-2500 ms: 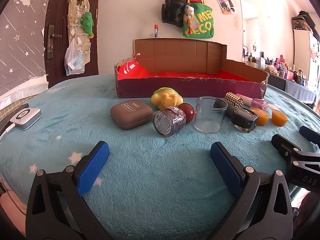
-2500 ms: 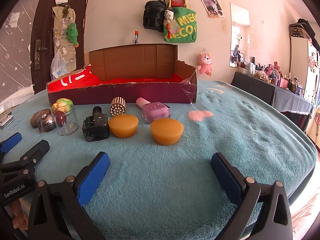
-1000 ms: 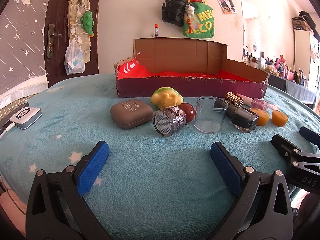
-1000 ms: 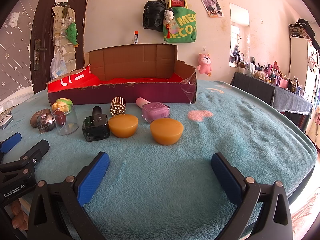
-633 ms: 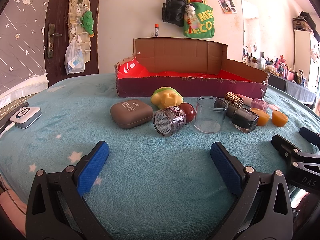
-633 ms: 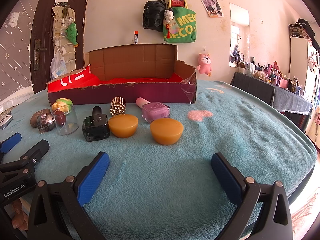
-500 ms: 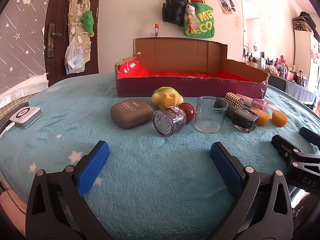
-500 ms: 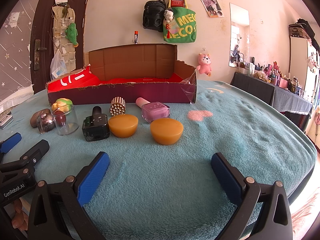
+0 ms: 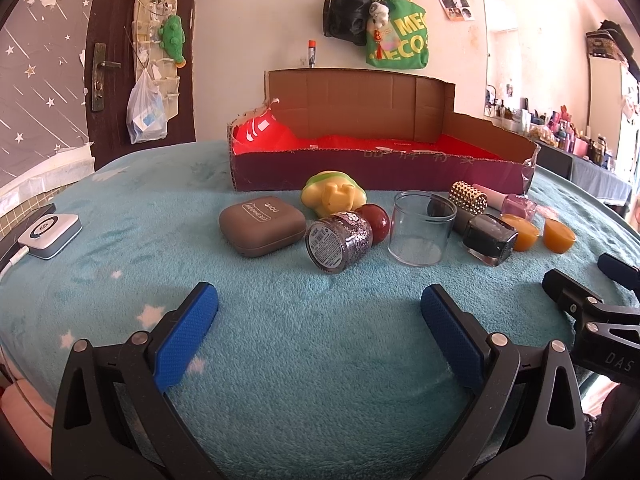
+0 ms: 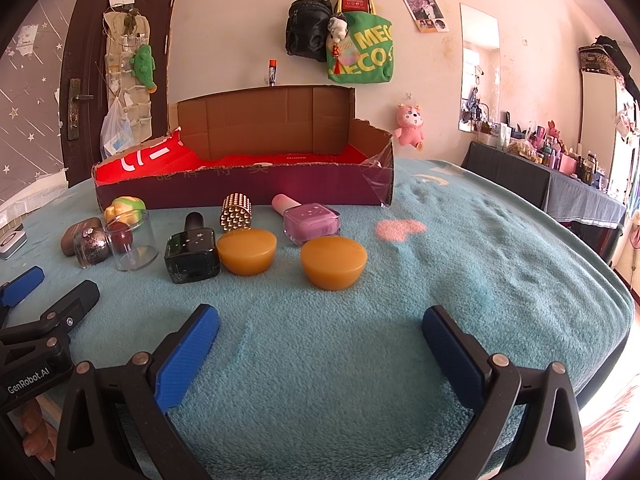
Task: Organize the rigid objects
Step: 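Grasp the grey eye shadow case with the left tool while the right tool grasps an orange puff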
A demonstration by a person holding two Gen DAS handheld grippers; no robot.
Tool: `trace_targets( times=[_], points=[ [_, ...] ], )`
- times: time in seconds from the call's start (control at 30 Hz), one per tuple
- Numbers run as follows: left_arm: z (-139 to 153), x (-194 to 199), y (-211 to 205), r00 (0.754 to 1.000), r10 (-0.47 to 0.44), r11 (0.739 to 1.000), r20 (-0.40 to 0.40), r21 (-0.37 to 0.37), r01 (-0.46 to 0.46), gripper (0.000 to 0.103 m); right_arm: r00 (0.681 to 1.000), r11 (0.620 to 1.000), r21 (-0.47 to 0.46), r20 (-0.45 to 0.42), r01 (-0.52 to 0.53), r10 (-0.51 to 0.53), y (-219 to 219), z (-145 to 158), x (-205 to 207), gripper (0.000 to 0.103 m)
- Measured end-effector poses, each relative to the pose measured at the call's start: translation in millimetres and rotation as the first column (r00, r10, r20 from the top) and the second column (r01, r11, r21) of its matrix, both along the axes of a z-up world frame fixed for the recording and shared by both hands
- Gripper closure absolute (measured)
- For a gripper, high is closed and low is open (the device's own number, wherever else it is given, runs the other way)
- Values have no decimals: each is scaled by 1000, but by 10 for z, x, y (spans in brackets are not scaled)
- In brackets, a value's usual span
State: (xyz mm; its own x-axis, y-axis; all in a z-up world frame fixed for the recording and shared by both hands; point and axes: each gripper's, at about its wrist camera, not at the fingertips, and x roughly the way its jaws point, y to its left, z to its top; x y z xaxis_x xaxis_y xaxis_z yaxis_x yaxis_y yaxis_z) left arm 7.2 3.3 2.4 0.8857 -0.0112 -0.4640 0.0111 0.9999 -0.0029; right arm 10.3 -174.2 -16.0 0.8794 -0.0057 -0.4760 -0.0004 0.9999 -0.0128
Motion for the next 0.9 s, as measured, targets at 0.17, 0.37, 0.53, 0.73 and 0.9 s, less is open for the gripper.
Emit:
trace_targets(
  times=[0.17, 0.37, 0.53, 0.73, 0.9],
  points=[
    [75, 44, 14, 1000, -17, 1000, -23, 3, 17, 0, 1000, 1000, 3, -18, -7, 8, -47, 95, 50, 0],
    [256, 97, 64, 999, -34, 999, -27, -3, 34, 0, 1000, 1000, 11, -7, 10, -10, -88, 248, 118, 0],
    [417, 241, 226, 997, -19, 1000, -74, -22, 18, 0, 1000, 1000, 17, -12, 23, -23, -165, 361, 217, 0],
    [512, 428, 445, 992, 13, 1000, -124, 9, -12, 0, 997, 999, 20, -58, 46, -45, -277, 421, 364, 0],
    [529, 576, 559, 981, -23, 999, -191, 20, 27, 0, 993, 999, 30, -113, 32, -29, -326, 397, 433, 0]
  ],
)
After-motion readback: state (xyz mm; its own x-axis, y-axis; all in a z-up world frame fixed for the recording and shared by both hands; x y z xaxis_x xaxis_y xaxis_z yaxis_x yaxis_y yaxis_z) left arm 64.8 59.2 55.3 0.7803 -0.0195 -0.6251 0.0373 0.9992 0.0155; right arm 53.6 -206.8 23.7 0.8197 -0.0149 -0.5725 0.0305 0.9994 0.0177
